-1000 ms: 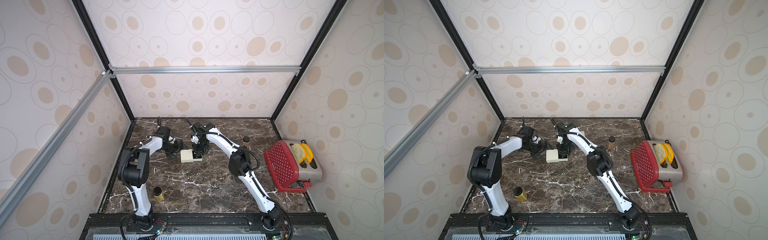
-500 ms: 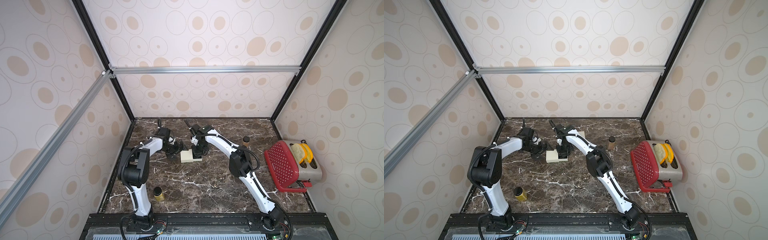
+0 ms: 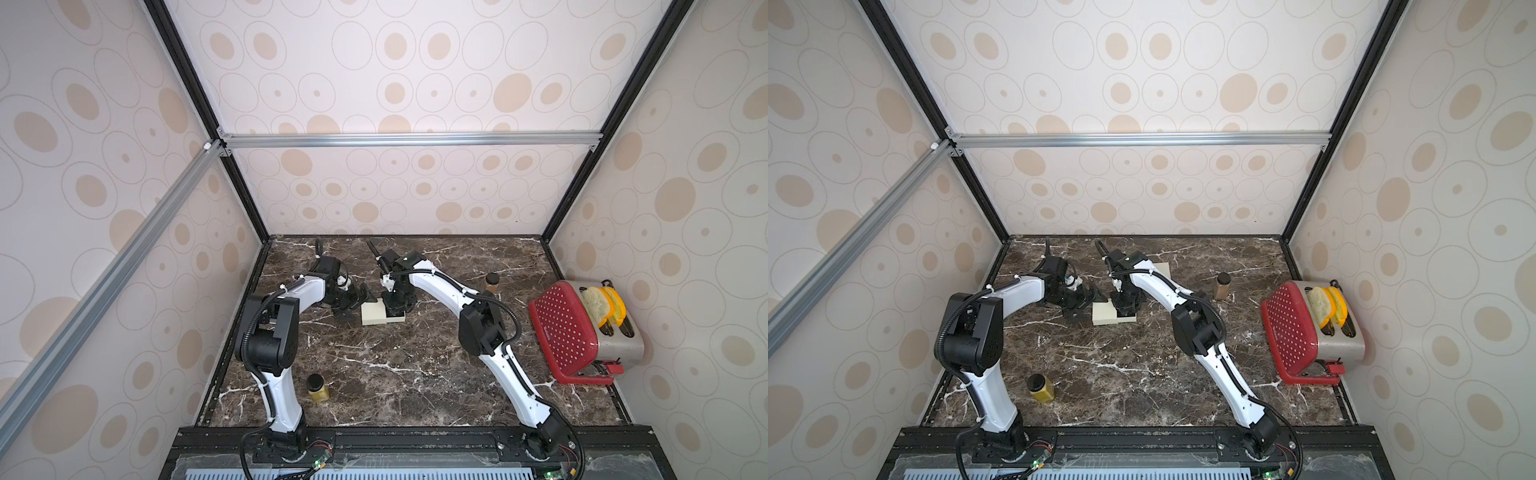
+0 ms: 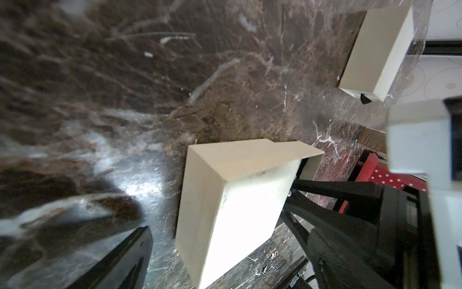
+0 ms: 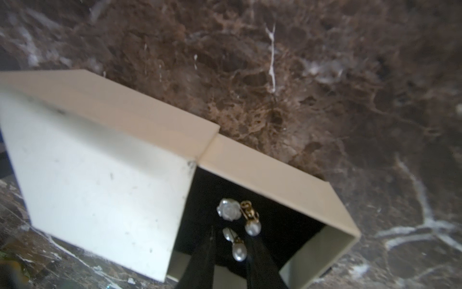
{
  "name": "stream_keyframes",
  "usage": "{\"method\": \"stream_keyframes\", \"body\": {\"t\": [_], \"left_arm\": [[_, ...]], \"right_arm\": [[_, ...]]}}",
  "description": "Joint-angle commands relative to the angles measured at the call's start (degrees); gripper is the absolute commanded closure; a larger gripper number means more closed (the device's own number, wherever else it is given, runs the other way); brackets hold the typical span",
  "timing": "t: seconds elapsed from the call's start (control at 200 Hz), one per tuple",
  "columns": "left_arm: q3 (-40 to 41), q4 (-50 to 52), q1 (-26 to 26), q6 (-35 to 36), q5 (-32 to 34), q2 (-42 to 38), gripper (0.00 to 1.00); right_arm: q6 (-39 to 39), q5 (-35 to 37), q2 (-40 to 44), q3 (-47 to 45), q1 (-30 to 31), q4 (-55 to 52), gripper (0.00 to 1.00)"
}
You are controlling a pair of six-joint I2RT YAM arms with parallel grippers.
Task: Place the earrings into the drawer-style jewelry box
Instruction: Insert the earring into the inner lining, then close the drawer of the jewelry box.
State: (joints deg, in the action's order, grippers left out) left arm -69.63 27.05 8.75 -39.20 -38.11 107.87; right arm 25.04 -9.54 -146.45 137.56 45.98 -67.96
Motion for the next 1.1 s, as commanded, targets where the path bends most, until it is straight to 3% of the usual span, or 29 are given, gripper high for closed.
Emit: {"method": "stream_keyframes", "body": {"t": [0.0, 0.551, 0.616, 0.691, 0.851, 1.092], "left_arm": [[0.24, -0.11, 0.07, -0.08, -0.48, -2.08, 0.01], [0.15, -0.7, 0.29, -0.24, -0.19, -1.76, 0.01], [-0.71, -0.59, 0.34, -0.36, -0.13, -1.22, 0.01], [-2.28, -0.21, 0.66, -0.42, 0.22, -0.28, 0.01], [-6.7, 1.08, 1.79, -0.73, 0.58, 2.52, 0.01], [-12.99, 1.78, 3.88, -2.22, 0.84, 7.71, 0.01]], "right_arm": [[0.16, 1.67, 3.09, -1.15, 0.33, -2.18, 0.74], [0.25, 2.65, 8.74, -1.67, 0.27, -4.57, 0.66], [1.18, 5.08, 12.14, -5.39, 0.13, -2.44, 0.64], [1.95, 5.88, 17.14, -16.68, -0.61, 5.33, 0.61], [5.92, -1.82, 23.78, -33.11, -4.13, 20.8, 0.58], [7.96, -15.5, 23.03, -39.49, -9.19, 31.24, 0.48]]}}
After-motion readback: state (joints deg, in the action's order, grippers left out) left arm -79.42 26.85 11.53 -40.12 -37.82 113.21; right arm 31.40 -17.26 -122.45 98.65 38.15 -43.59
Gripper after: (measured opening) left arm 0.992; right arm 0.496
